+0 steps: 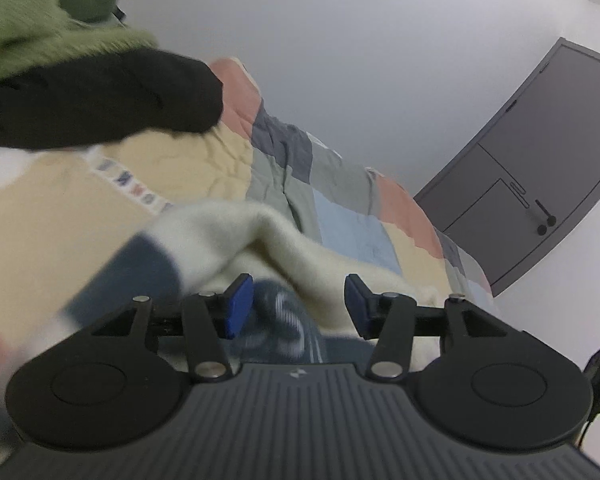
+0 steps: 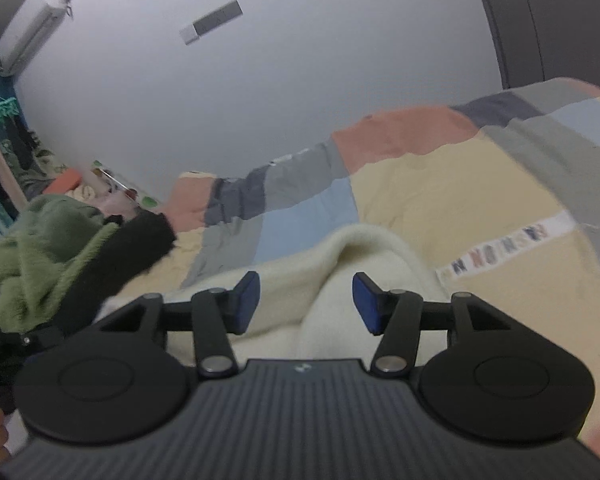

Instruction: Fold large clothes

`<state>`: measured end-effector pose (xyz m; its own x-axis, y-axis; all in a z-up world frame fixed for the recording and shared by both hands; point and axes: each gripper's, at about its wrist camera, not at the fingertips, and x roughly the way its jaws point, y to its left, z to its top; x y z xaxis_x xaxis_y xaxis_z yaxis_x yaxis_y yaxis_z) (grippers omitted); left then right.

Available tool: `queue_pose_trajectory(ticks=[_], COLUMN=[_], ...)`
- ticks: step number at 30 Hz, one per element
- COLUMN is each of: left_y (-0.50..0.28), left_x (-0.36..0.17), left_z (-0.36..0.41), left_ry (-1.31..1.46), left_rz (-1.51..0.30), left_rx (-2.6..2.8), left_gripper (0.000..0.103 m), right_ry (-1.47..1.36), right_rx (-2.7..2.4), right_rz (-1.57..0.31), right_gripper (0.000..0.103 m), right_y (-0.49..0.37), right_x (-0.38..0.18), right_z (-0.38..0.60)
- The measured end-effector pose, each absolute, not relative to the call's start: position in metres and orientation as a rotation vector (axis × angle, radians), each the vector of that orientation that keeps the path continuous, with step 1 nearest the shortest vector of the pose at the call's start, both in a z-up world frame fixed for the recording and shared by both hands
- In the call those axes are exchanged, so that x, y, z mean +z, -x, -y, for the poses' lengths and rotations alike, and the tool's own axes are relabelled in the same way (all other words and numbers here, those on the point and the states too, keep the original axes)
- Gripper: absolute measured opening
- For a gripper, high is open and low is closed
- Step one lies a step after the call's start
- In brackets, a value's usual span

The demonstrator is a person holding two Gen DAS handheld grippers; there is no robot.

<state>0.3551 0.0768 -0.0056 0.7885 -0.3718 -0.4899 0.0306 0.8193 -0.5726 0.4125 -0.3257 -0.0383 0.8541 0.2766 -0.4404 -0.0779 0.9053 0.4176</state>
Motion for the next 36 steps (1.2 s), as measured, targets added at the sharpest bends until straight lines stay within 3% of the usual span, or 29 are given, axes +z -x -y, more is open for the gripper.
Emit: queue_pose_trajectory(ticks=[8, 17, 24, 30, 36], left_y=[-0.21, -0.105, -0.076, -0.086, -0.106], left_x=[0.025, 0.021, 0.005, -0.006, -0.029], left_z=[-0.068, -0.062, -0.06, -0.061, -0.059], left_ry=[0.477, 0.402, 0.381, 0.372, 0.323], left_rz=[-0.592, -0.569, -0.599, -0.632, -0.702], left_rx=[-0.212, -0.165, -0.134, -0.103, -0.051], left_gripper=[0.057, 0.057, 0.057, 0.058, 0.059], right_ry=[-0.378, -0.348, -0.347, -0.33, -0.359], right_rx=[0.207, 0.179, 0.153, 0.092, 0.058], right_rz=[-0.516, -0.556, -0.648, -0.686, -0.823], right_gripper=[0.055, 0.055, 0.056, 0.08, 0.08], right_y=[-0.284, -0.182, -0.157, -0.164, -0.186], right_x=[-0.006, -0.005, -0.027, -0.042, -0.078], right_z=[0.324, 0.335, 0.336, 0.336, 0.339])
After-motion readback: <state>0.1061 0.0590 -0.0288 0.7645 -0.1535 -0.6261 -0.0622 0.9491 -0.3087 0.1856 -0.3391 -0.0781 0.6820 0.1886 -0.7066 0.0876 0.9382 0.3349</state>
